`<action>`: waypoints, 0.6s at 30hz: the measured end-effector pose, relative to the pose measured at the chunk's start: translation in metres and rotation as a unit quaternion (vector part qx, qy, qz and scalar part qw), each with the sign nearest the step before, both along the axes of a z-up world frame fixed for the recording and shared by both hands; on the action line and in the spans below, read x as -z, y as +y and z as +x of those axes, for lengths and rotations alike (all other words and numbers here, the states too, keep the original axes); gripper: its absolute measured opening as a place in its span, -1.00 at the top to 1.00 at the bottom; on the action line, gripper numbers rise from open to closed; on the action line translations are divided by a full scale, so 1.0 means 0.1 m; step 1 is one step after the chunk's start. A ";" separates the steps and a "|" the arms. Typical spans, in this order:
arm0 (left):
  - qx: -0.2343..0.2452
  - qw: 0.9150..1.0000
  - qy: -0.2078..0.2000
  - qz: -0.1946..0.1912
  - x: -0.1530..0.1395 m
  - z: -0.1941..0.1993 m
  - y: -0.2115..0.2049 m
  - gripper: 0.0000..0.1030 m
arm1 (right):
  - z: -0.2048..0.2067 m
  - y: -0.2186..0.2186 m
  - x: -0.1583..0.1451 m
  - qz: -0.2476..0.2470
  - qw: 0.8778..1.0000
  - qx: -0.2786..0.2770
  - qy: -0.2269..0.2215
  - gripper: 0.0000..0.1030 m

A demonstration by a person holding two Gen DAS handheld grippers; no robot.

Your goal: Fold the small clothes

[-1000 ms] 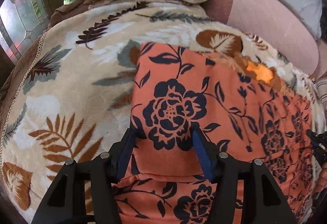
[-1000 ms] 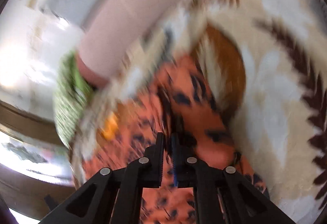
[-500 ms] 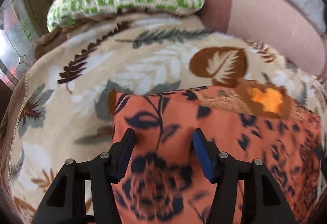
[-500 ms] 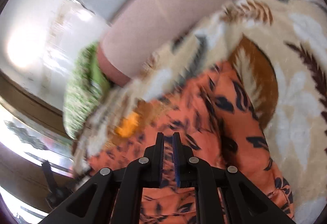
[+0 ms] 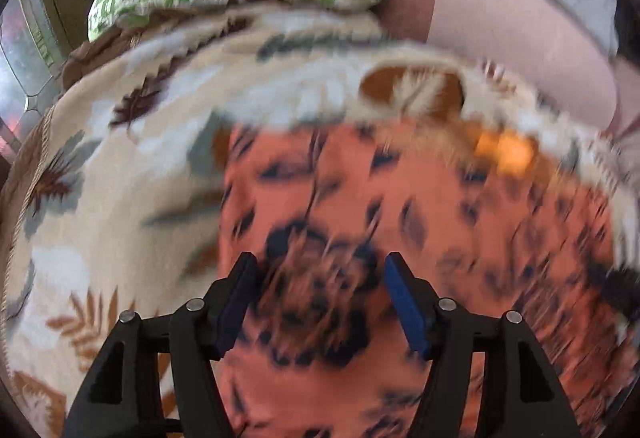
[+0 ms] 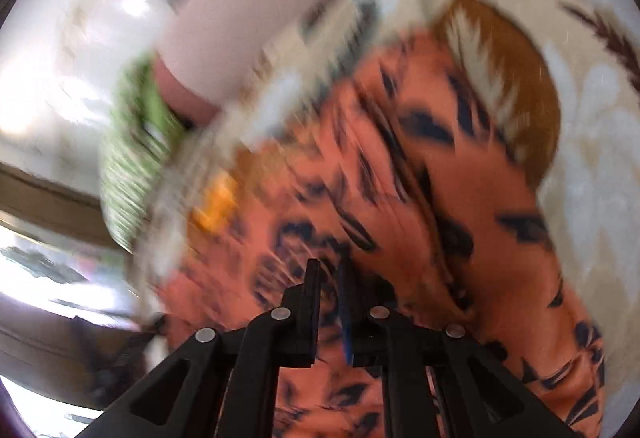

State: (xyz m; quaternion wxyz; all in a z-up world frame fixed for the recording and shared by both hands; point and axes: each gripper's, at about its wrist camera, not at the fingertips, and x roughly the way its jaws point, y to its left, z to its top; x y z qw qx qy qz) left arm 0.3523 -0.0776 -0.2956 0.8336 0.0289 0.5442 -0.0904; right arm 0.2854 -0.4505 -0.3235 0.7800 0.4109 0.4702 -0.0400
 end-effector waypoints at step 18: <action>0.054 0.998 0.028 0.010 -0.39 -0.96 0.18 -0.39 | -0.62 0.34 -0.44 -0.008 0.997 -0.070 -0.006 0.68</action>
